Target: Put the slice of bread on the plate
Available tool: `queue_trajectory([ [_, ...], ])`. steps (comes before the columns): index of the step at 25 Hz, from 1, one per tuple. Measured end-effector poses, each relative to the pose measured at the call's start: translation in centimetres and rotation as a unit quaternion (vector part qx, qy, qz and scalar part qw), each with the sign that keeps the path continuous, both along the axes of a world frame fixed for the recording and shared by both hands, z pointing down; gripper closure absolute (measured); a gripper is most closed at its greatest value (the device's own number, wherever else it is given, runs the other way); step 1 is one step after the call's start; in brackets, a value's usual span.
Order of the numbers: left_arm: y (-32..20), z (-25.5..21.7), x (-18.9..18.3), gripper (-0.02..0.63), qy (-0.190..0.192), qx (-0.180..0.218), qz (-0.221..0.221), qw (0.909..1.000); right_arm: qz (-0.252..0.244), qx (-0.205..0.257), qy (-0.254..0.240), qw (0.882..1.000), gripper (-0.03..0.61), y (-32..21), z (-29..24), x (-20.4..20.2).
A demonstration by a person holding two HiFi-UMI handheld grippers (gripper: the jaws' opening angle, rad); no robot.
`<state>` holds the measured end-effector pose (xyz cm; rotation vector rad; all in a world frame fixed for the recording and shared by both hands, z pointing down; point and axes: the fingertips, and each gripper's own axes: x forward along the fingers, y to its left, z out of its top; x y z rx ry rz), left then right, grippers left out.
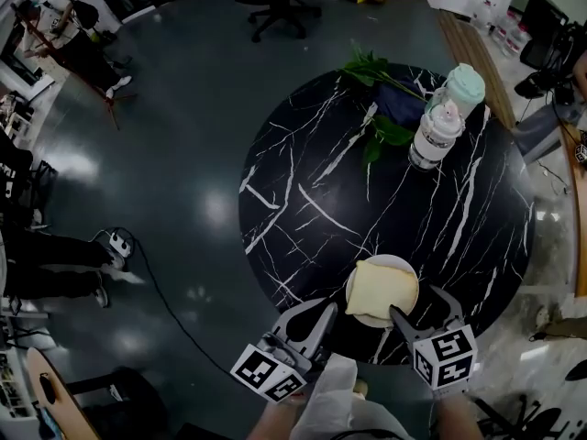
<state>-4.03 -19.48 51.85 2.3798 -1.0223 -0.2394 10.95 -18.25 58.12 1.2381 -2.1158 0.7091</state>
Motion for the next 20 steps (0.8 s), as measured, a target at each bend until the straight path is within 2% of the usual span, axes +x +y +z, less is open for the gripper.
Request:
queue_trajectory([
  [5, 0.5, -0.4, 0.0, 0.606, -0.002, 0.005, 0.000, 1.0000, 0.003, 0.030, -0.012, 0.999, 0.281, 0.3, -1.2, 0.1],
  [11, 1.7, -1.4, 0.5, 0.606, 0.000, 0.012, 0.000, 0.9999, 0.001, 0.079, -0.050, 0.996, 0.281, 1.2, -4.1, -0.2],
  [17, 4.0, -3.3, 0.9, 0.606, 0.001, 0.029, -0.002, 0.9996, -0.037, 0.097, -0.082, 0.991, 0.285, 3.4, -6.9, -1.5],
  [18, 4.6, -3.5, 1.0, 0.606, 0.000, 0.030, -0.002, 0.9995, -0.047, 0.099, -0.084, 0.990, 0.295, 4.0, -7.2, -1.8],
  [19, 5.2, -3.6, 1.0, 0.606, -0.001, 0.031, -0.003, 0.9995, -0.059, 0.101, -0.086, 0.989, 0.336, 4.7, -7.4, -2.2],
  [20, 5.9, -3.8, 1.0, 0.606, -0.002, 0.031, -0.004, 0.9995, -0.073, 0.102, -0.089, 0.988, 0.424, 5.4, -7.7, -2.6],
])
